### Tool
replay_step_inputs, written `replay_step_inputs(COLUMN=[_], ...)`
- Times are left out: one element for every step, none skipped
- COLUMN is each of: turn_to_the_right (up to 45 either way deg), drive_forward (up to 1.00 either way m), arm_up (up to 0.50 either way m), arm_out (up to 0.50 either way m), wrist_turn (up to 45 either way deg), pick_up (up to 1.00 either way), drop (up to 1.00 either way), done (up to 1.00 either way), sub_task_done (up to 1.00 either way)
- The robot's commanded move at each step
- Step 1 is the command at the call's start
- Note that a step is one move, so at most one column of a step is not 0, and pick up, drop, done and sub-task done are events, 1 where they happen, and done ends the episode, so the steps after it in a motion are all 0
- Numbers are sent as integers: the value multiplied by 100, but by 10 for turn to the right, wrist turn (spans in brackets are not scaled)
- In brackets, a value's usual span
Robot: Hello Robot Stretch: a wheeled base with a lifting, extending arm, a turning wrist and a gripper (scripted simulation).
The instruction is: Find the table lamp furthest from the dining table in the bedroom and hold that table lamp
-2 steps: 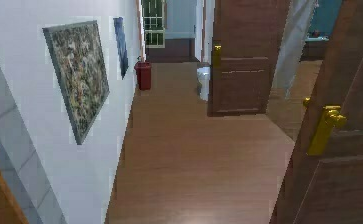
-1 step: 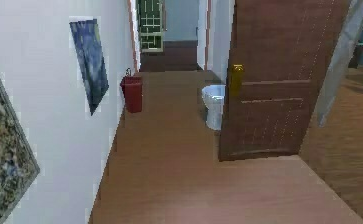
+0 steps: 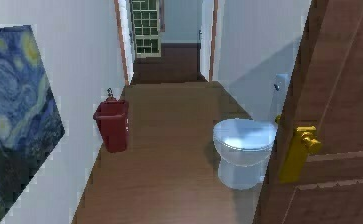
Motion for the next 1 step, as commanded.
replay_step_inputs(turn_to_the_right=[-30], drive_forward=[0], arm_up=[0], arm_out=[0], wrist_turn=[0], pick_up=[0], drop=[0], done=[0], sub_task_done=[0])
